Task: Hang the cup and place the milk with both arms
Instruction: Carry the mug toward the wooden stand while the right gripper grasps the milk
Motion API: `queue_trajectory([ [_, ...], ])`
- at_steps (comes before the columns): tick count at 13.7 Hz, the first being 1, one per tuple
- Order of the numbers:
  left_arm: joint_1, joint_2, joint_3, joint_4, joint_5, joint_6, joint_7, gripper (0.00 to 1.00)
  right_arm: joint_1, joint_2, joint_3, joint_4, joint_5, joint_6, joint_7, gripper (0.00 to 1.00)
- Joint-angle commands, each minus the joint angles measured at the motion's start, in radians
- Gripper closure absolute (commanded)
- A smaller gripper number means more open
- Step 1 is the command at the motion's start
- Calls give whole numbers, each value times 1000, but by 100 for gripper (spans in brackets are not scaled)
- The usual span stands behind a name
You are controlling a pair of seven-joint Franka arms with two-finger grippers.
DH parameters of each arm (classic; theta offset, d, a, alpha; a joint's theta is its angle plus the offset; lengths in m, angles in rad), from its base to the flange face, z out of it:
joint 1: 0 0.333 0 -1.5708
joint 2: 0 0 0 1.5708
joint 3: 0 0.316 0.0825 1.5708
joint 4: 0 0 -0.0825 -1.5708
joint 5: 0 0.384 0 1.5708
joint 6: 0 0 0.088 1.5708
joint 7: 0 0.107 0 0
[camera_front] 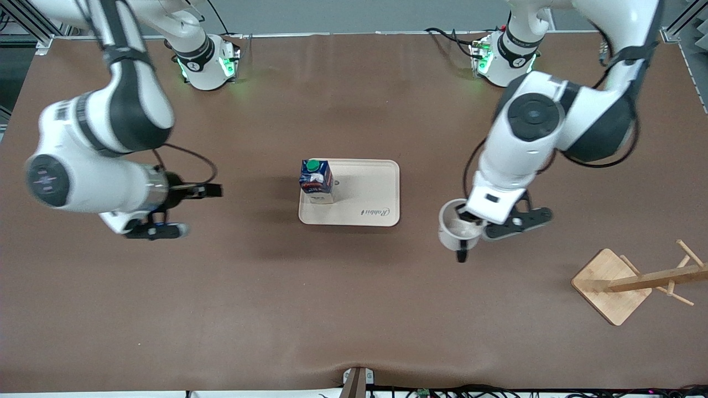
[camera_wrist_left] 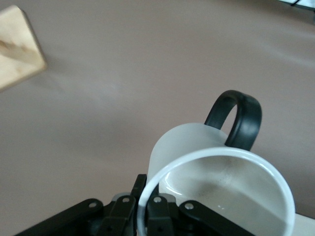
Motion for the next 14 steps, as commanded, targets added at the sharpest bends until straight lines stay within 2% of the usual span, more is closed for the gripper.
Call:
queue_trajectory([
  [1,73,-40,-12,-6,3,-35,134,100,88,9,-13,5,3,71,85,0],
  [5,202,-63,-15,-6,3,-61,347,100,244,41,-13,-16,-2,103,304,0],
  [8,296,-98,-16,-6,2,-103,563,100,326,95,-13,-19,-2,142,335,0],
  [10,331,-114,-10,-6,-8,-132,645,100,358,112,-13,-21,-5,188,425,0],
  [12,397,-115,-10,-6,-12,-146,751,100,369,113,-15,-62,-16,251,426,0],
  [14,447,-117,-10,-6,-29,-147,840,100,368,110,-15,-90,-66,277,421,0],
])
